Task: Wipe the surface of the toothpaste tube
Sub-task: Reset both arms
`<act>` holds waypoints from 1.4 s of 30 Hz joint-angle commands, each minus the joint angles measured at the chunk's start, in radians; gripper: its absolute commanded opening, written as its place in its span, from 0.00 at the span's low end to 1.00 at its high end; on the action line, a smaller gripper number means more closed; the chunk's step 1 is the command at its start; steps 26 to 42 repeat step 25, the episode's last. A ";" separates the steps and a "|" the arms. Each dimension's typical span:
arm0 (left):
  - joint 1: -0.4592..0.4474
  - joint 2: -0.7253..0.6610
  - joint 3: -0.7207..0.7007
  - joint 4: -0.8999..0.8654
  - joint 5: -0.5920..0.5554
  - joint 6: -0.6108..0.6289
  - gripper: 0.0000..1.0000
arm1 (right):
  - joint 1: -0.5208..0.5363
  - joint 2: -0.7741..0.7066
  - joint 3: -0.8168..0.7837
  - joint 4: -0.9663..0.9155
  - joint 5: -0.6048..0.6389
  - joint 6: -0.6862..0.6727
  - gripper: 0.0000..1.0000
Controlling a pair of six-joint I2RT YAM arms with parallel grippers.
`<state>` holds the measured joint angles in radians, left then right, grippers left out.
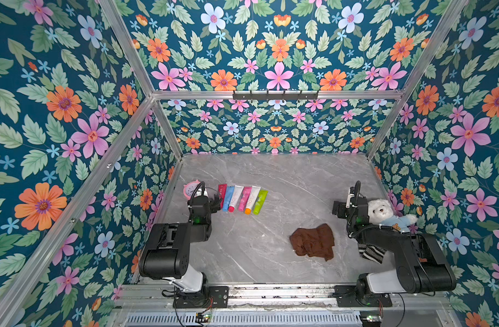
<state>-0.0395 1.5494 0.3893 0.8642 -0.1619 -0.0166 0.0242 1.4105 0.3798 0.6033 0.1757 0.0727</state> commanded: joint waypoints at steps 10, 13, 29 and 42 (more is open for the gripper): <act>0.010 0.049 -0.143 0.433 0.072 0.026 0.99 | -0.021 0.047 -0.125 0.432 0.040 0.015 0.99; 0.017 0.050 -0.104 0.347 0.105 0.027 0.99 | -0.021 0.035 -0.107 0.362 0.042 0.027 0.99; 0.018 0.049 -0.101 0.344 0.110 0.025 0.99 | -0.016 0.045 -0.085 0.340 0.010 0.007 0.99; 0.018 0.049 -0.101 0.344 0.110 0.025 0.99 | -0.016 0.045 -0.085 0.340 0.010 0.007 0.99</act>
